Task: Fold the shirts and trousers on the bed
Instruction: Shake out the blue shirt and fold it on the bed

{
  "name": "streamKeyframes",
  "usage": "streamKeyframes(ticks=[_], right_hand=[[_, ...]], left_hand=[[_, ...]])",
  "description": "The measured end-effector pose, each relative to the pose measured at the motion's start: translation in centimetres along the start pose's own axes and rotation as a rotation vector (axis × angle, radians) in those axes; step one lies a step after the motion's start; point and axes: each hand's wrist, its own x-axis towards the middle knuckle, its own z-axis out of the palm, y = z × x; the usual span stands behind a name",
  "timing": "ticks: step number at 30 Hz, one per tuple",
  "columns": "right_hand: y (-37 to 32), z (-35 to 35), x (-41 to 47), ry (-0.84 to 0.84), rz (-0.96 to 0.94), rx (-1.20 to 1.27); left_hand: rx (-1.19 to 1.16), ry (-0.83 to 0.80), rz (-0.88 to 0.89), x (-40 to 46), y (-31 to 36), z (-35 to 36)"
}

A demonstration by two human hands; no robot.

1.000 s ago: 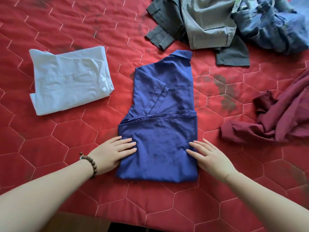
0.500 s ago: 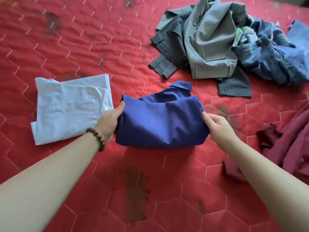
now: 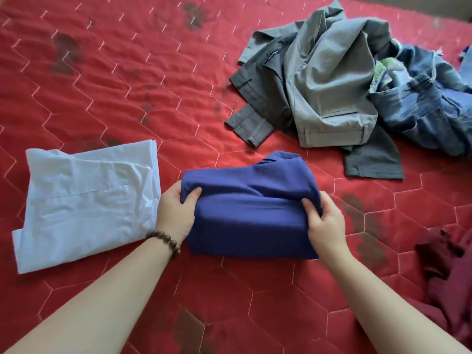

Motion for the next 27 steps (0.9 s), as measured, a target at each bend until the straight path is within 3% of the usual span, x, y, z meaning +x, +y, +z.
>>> streamKeyframes(ticks=[3,7,14,21,25,27], right_hand=[[0.3,0.4,0.8,0.062,0.055,0.0],[2.6,1.8,1.6,-0.127,0.329,-0.095],[2.3,1.8,2.0,-0.031,0.31,-0.099],[2.0,2.2,2.2,0.074,0.21,-0.084],[2.2,2.5,2.4,-0.022,0.385,-0.327],[1.8,2.3,2.7,0.083,0.25,-0.498]], left_hand=[[0.026,0.055,-0.021,0.6,-0.2,1.1],[0.24,-0.058,-0.215,0.7,-3.4,2.2],[0.325,0.039,-0.084,1.7,-2.6,2.5],[0.261,0.191,-0.109,1.6,-2.0,2.9],[0.527,0.198,-0.188,1.1,-2.6,3.1],[0.621,0.273,0.049,0.6,-2.0,3.2]])
